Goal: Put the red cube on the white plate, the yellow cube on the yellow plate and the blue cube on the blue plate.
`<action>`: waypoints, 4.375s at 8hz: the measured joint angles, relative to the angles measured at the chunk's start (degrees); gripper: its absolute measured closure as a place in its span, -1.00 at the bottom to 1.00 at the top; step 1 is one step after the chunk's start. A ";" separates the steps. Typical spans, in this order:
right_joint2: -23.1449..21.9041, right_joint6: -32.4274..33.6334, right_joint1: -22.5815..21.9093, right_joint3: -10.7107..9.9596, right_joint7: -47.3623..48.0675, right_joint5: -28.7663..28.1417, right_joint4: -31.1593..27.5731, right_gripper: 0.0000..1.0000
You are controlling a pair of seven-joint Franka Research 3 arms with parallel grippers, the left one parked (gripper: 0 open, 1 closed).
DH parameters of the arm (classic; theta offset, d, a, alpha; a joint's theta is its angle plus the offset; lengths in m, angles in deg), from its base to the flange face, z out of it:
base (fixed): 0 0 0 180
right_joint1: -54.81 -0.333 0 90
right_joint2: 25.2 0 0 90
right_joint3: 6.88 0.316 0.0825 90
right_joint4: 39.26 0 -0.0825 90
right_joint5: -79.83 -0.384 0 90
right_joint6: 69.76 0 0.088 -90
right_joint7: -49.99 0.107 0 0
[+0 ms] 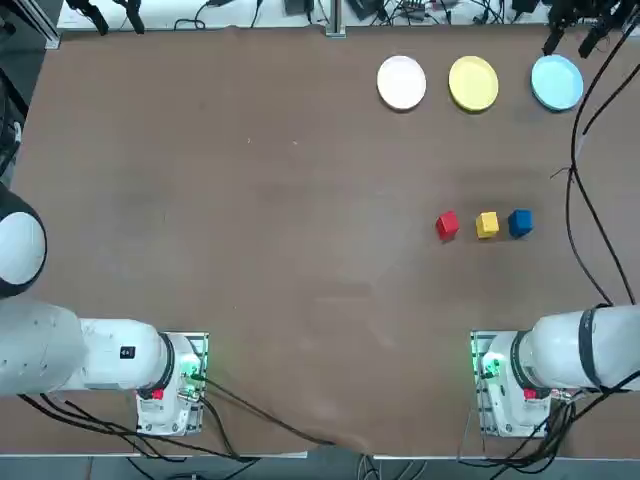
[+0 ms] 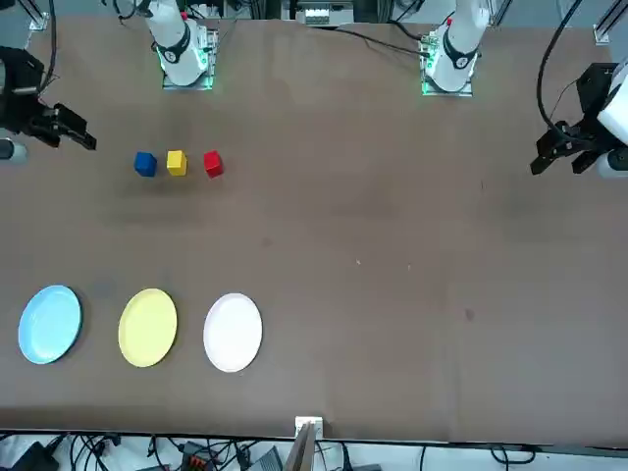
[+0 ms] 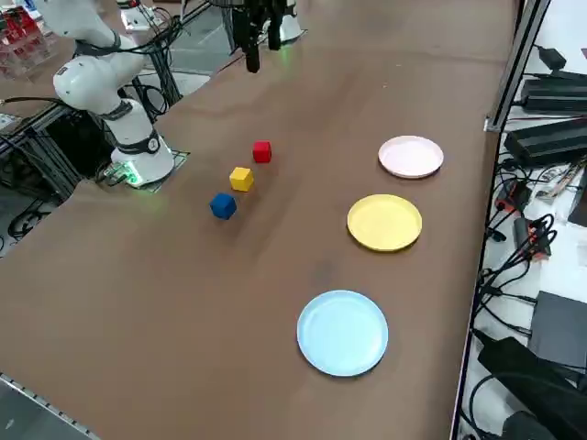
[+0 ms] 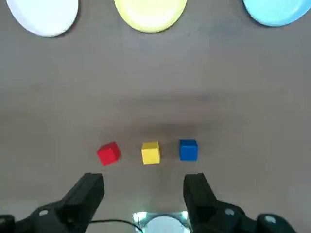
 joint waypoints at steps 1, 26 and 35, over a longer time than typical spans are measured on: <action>1.24 1.74 -0.11 0.12 0.00 -0.09 -0.09 -1.00; 7.25 -67.39 -25.01 1.39 4.38 -3.44 -58.67 -0.83; 5.15 -64.51 -22.63 -1.15 6.05 -3.52 -47.15 -0.41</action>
